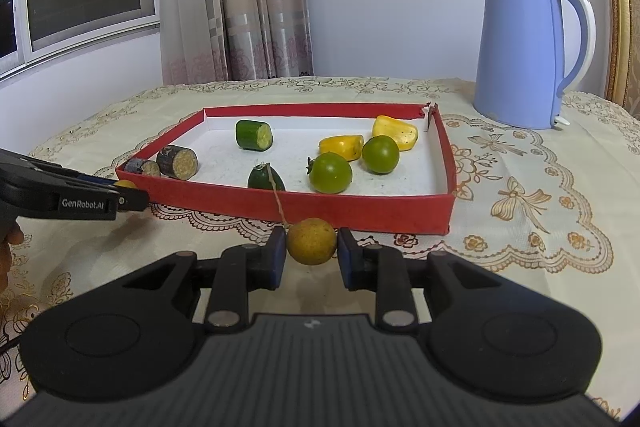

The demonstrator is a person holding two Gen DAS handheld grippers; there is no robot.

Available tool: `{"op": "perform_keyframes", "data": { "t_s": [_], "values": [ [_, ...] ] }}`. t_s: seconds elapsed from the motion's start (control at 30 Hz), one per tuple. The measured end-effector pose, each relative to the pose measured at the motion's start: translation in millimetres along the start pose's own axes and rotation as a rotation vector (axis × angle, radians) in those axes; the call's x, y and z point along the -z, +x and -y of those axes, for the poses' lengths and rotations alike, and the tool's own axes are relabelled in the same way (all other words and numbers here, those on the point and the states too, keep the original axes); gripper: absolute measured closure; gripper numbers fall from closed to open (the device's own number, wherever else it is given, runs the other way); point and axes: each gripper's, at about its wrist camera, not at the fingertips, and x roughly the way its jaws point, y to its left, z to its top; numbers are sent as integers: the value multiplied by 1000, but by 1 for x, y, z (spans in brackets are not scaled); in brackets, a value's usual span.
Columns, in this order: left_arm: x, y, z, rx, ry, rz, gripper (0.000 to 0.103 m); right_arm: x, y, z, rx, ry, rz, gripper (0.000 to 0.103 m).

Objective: Organize fruits
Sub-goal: 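Close the left gripper on the other yellow lime while the right gripper holds its lime, then carry the yellow lime into the red tray and open the left gripper while the right gripper lifts its lime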

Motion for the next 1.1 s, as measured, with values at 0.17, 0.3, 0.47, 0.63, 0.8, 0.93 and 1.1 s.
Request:
{"op": "perform_keyframes", "data": {
  "t_s": [0.17, 0.3, 0.47, 0.63, 0.8, 0.93, 1.1],
  "values": [
    [-2, 0, 0, -15, 8, 4, 75, 0, 0, 0, 0, 0, 1, 77],
    [-3, -1, 1, -22, 13, 12, 75, 0, 0, 0, 0, 0, 1, 77],
    [-5, -2, 1, -28, 19, 17, 75, 0, 0, 0, 0, 0, 1, 77],
    [-10, -3, 2, -34, 21, 25, 75, 0, 0, 0, 0, 0, 1, 77],
    [-16, -2, 4, -37, 28, 33, 75, 0, 0, 0, 0, 0, 2, 77],
    [-23, -1, 6, -47, 34, 45, 75, -1, 0, 0, 0, 2, 2, 77],
    [-35, 3, 8, -52, 33, 56, 75, -1, -1, 0, -1, 1, 2, 77]
  ]
}}
